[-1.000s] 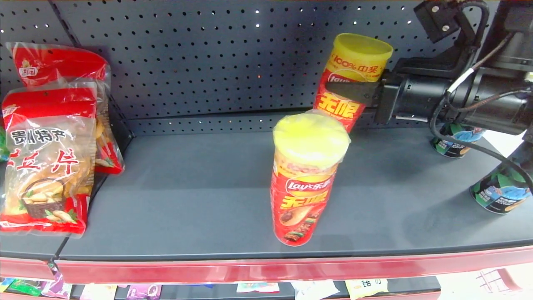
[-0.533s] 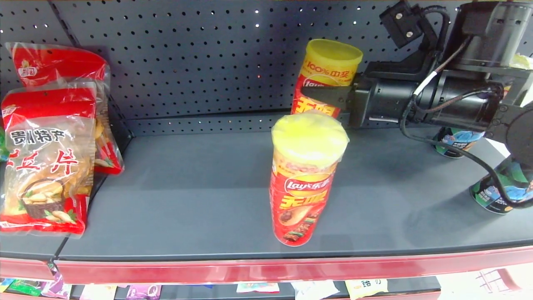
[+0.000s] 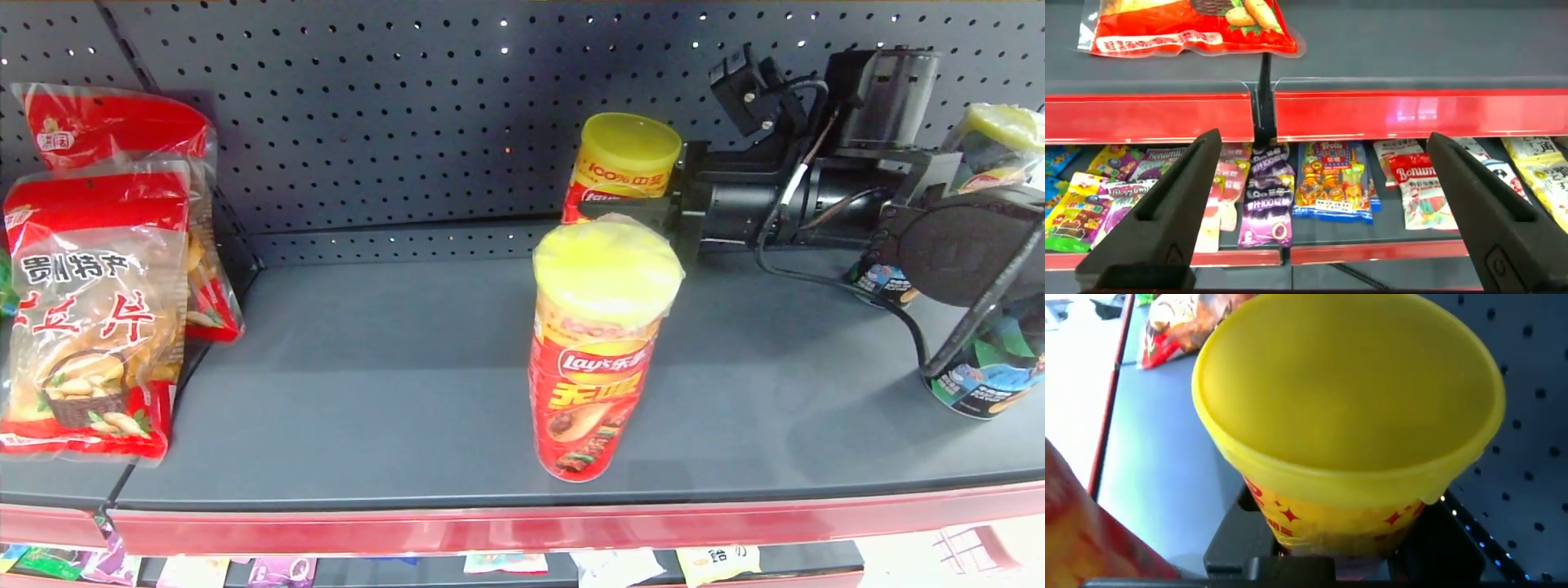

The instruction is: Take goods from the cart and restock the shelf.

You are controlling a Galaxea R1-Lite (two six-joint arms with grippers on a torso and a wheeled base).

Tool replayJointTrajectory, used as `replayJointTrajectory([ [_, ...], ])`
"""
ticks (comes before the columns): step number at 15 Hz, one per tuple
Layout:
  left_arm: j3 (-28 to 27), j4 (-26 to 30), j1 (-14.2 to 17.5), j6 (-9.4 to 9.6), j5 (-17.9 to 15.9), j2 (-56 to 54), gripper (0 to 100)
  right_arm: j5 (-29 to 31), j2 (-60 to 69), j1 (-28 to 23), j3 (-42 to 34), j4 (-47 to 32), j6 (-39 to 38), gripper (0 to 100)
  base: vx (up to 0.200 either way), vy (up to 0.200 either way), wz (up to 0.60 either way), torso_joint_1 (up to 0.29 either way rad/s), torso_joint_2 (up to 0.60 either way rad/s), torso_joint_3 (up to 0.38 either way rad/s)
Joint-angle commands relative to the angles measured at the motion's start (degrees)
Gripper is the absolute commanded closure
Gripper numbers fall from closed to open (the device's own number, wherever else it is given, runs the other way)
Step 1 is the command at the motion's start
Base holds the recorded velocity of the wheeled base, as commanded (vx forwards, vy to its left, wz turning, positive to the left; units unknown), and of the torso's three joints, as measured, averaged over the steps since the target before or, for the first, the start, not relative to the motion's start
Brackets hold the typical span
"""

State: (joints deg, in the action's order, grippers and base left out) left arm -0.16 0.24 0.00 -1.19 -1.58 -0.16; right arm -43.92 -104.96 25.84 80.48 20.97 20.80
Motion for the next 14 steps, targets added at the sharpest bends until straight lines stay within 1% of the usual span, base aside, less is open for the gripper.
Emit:
replayJointTrajectory([
  [1,0.0,0.0,0.0,-0.04,0.0,0.2,0,-0.9,-2.5,-1.1,4.2,-3.2,0.5,100,0.0,0.0,0.0,0.0,0.0,0.0],
  [2,0.0,0.0,0.0,-0.04,0.0,0.2,0,-1.9,-2.0,-1.4,7.1,-8.8,1.9,100,0.0,0.0,0.0,0.0,0.0,0.0],
  [3,0.0,0.0,0.0,-0.04,0.0,0.2,0,-3.5,-1.1,-1.5,8.1,-12.4,3.4,100,0.0,0.0,0.0,0.0,0.0,0.0],
  [4,0.0,0.0,0.0,-0.04,0.0,0.2,0,-3.8,-0.3,-1.4,8.2,-14.5,4.3,100,0.0,0.0,0.0,0.0,0.0,0.0],
  [7,0.0,0.0,0.0,-0.04,0.0,0.2,0,-3.6,0.7,-1.0,8.0,-15.8,4.1,100,0.0,0.0,0.0,0.0,0.0,0.0],
  [10,0.0,0.0,0.0,-0.04,0.0,0.2,0,-3.3,0.5,0.7,9.9,-16.7,2.7,100,0.0,0.0,0.0,0.0,0.0,0.0],
  [12,0.0,0.0,0.0,-0.04,0.0,0.2,0,-3.1,0.5,1.6,9.8,-18.1,2.4,100,0.0,0.0,0.0,0.0,0.0,0.0],
  [14,0.0,0.0,0.0,-0.04,0.0,0.2,0,-0.4,0.1,3.1,10.0,-18.5,1.9,100,0.0,0.0,0.0,0.0,0.0,0.0],
])
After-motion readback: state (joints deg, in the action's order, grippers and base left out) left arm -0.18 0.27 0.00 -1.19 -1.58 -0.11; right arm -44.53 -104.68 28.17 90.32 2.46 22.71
